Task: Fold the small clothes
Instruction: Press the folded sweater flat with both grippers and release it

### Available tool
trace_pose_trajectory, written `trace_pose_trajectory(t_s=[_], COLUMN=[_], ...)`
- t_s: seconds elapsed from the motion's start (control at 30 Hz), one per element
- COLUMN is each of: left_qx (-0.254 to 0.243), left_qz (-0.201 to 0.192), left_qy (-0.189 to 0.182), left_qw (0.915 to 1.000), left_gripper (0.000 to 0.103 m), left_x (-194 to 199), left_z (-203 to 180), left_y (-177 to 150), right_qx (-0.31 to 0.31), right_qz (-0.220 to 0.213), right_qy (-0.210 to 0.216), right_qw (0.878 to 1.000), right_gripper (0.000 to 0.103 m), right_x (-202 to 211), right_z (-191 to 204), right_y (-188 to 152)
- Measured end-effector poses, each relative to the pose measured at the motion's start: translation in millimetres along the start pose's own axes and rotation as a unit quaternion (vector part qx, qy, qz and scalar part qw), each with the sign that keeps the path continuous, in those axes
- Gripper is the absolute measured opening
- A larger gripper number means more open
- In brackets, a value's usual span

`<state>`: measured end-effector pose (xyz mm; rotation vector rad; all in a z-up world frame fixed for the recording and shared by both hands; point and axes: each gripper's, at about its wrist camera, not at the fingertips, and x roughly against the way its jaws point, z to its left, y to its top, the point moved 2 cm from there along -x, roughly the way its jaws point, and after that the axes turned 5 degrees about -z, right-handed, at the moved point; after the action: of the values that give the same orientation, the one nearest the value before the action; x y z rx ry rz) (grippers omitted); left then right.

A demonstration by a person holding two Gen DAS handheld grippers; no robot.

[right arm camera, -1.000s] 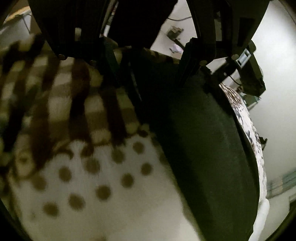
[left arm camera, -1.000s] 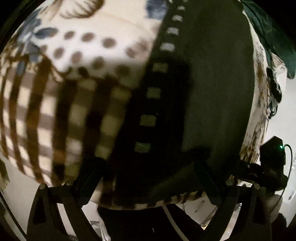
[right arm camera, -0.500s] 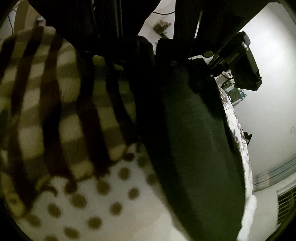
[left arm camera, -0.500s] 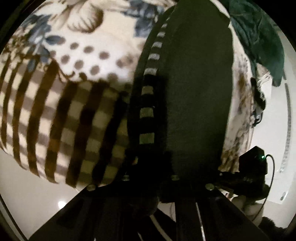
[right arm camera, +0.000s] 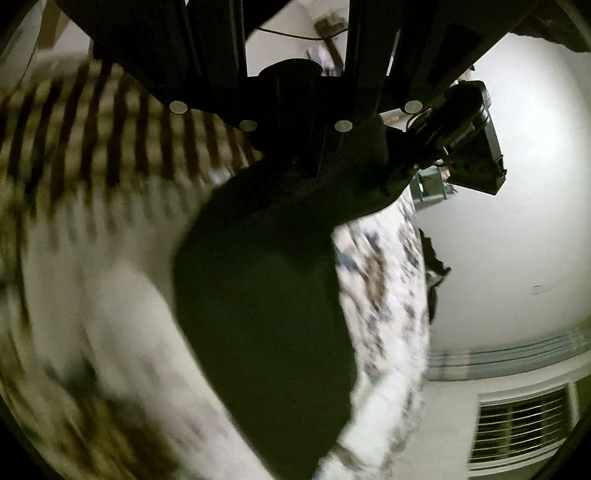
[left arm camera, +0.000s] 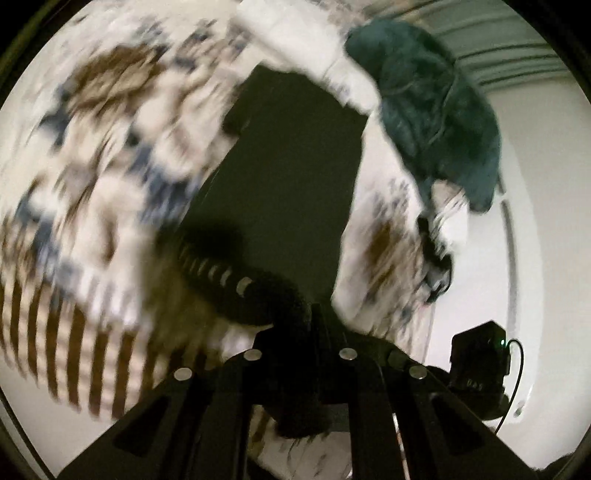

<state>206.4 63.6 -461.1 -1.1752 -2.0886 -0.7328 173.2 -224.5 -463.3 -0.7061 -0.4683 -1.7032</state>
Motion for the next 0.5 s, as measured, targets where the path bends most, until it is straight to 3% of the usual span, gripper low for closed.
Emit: trace_pose_trajectory(t_s=[0.1,0.3,0.5], left_qx=[0.009,0.025,0.048], left_qz=[-0.022,-0.048,-0.040], left_qy=[-0.023,-0.028,-0.009], left_qw=[0.9994,0.9981,0.9980], left_gripper=[0.008,0.008,0.009], left_x=[-19,-71,-139], left_z=[-15,-20,-9], left_y=[62,175,275], right_qx=[0.016,0.023,0.017], right_qz=[-0.032,-0.112,-0.136], right_qy=[0.006,-0.011,-0.045], right_qw=[0.999,0.993,0.990], right_gripper=[0.010,0.010,0.010], right_x=[2,-27,-79], right_z=[31,70,85], right_y=[55,203,319])
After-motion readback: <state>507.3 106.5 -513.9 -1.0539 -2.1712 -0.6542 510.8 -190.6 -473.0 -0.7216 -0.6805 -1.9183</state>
